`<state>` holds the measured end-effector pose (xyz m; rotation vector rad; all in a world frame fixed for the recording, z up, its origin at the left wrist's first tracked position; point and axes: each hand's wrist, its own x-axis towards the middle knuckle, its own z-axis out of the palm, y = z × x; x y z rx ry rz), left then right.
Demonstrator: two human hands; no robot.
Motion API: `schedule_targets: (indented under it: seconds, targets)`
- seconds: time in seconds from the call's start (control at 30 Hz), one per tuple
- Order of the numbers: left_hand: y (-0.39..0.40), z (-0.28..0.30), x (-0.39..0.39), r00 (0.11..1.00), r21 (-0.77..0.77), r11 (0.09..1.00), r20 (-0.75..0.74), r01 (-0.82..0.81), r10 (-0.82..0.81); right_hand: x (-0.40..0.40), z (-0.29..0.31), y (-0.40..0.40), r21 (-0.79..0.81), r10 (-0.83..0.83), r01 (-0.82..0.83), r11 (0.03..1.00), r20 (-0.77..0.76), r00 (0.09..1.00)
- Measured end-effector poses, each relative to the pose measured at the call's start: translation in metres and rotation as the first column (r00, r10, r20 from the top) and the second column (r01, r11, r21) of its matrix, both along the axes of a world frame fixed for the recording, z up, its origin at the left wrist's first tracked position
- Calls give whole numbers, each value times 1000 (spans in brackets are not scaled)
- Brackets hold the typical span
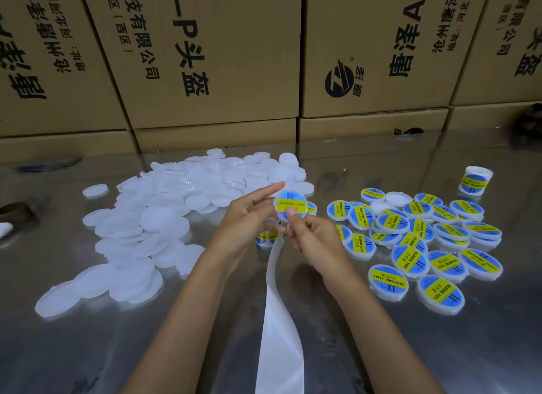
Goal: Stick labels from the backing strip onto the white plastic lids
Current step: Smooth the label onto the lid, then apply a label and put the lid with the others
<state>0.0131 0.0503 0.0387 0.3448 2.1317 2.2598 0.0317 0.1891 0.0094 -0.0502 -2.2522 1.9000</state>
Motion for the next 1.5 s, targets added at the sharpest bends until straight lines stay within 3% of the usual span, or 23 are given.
schedule_targets:
  seconds: [0.13, 0.27, 0.37, 0.57, 0.63, 0.7, 0.77, 0.8, 0.9, 0.97, 1.2, 1.27, 1.33, 1.43, 1.5]
  targets:
    - [-3, -4, -4, 988, -49, 987, -30, -151, 150, -5, 2, 16, -345, -178, 228, 911, 171, 969]
    - [-6, -9, -9, 966, -157, 955, -112, -250, 234, -7, 3, 29, -659, -151, 338, 672, 324, 934]
    - [-5, -14, -11, 945, -199, 926, -136, -321, 299, -7, 4, 32, -727, -157, 359, 586, 334, 930]
    - [-13, -16, -15, 855, -304, 799, -188, -519, 484, -5, 5, 30, -720, -129, 338, 606, 330, 935]
    - [-22, -15, -15, 791, -397, 687, -231, -608, 567, -4, 6, 30, -709, -110, 318, 629, 323, 940]
    - [-35, -15, -14, 697, -587, 440, -328, -680, 638, -4, 7, 29, -692, -101, 307, 653, 323, 941]
    - [-51, -16, -12, 649, -756, 213, -341, -619, 680, -4, 7, 28, -668, -98, 301, 680, 324, 941]
    - [-59, -18, -11, 648, -821, 150, -307, -551, 697, -5, 7, 27, -655, -97, 297, 694, 324, 941]
    - [-74, -23, -9, 678, -917, 75, -233, -392, 697, -5, 6, 25, -616, -87, 276, 738, 319, 944]
    - [-78, -25, -9, 690, -907, 57, -276, -417, 669, -5, 6, 24, -592, -83, 265, 762, 315, 945]
    - [-76, -24, -14, 679, -770, 193, -378, -608, 629, -4, 5, 20, -502, -72, 213, 838, 284, 956]
    - [-70, -20, -15, 693, -659, 351, -372, -666, 618, -4, 6, 18, -466, -64, 192, 863, 277, 959]
    - [-60, -14, -16, 742, -489, 569, -311, -661, 594, -4, 6, 15, -443, -51, 166, 881, 259, 964]
    - [-40, -2, -11, 855, -270, 815, -240, -513, 459, -3, 5, 12, -413, -28, 106, 904, 191, 981]
    - [-26, 4, -6, 918, -190, 914, -245, -359, 310, -3, 6, 9, -403, -15, 68, 912, 134, 991]
